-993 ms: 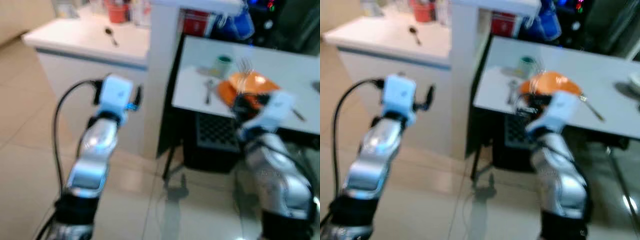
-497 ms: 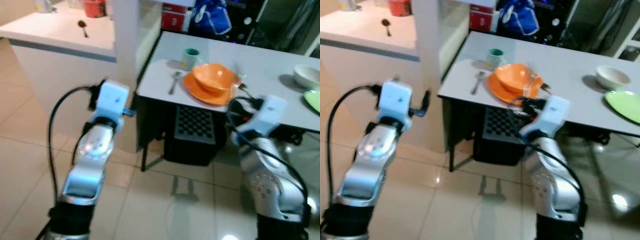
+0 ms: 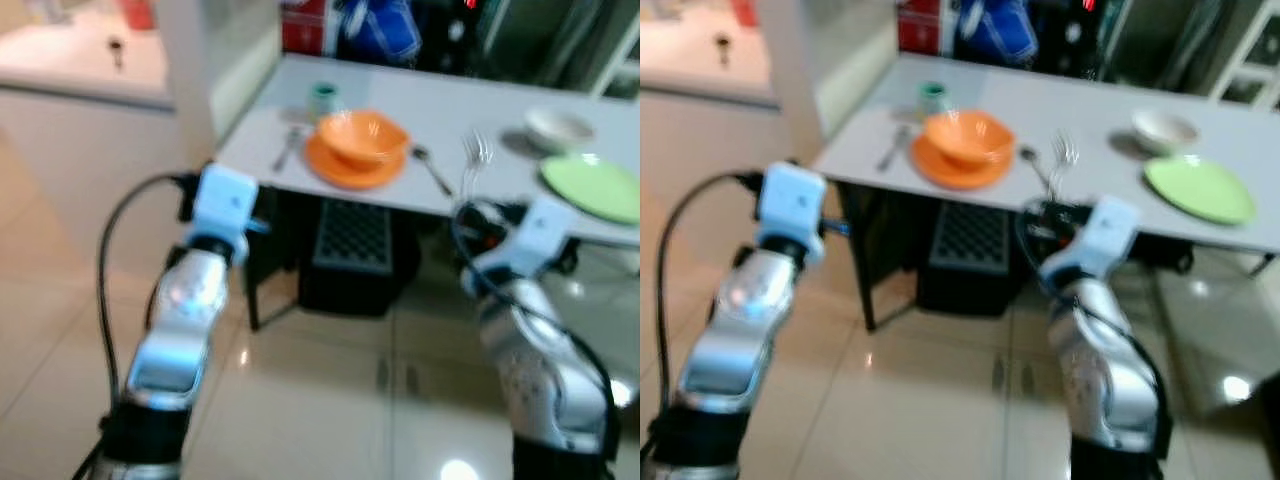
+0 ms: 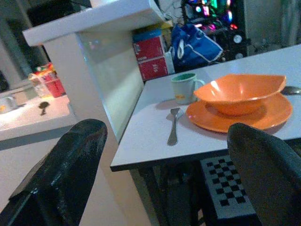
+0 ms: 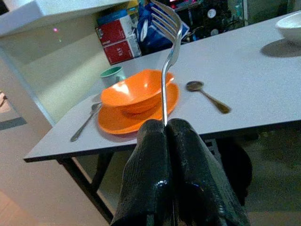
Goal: Setting the table
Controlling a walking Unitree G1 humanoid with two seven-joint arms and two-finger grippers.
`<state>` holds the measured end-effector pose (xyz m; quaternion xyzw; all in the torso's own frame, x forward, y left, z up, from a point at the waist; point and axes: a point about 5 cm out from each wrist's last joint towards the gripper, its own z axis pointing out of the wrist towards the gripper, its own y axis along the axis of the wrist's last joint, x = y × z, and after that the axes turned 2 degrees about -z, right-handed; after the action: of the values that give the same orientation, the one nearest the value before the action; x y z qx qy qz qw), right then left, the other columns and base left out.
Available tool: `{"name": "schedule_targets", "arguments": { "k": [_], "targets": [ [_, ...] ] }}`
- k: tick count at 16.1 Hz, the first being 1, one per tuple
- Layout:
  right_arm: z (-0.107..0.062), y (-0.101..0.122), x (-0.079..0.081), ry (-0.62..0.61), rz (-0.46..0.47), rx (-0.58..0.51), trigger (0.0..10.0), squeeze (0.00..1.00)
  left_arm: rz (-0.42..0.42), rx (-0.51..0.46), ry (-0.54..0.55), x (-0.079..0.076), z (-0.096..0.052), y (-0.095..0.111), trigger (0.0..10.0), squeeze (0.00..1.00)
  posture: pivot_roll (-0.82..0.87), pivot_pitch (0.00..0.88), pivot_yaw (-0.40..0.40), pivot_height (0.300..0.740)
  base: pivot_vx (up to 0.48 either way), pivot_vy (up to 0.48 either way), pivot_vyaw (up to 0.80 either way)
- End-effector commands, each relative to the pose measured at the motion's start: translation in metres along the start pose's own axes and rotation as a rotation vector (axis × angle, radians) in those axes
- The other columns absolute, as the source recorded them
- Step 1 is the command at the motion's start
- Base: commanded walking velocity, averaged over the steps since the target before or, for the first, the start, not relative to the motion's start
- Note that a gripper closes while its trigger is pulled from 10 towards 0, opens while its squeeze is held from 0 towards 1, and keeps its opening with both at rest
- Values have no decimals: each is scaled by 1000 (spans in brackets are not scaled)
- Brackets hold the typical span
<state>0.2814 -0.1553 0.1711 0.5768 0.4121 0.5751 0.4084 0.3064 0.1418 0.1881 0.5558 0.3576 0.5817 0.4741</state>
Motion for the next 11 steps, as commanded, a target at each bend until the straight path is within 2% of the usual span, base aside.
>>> {"name": "schedule_targets", "arguments": {
  "k": [1, 8, 11],
  "targets": [
    [-2, 8, -6, -26, -8, -40, 10000, 0, -9, -13, -39, -9, 1, 4, 10000, 0, -19, 0, -7, 740, 0, -424, 0],
    [3, 7, -2, -11, -3, -36, 10000, 0, 2, -24, -25, -2, 5, 7, 10000, 0, -9, 0, -36, 740, 0, -423, 0],
    [6, 12, -1, -14, -9, -55, 10000, 0, -2, -30, -27, -2, 10, 9, 10000, 0, -50, 0, -2, 740, 0, -424, 0]
  ]
}}
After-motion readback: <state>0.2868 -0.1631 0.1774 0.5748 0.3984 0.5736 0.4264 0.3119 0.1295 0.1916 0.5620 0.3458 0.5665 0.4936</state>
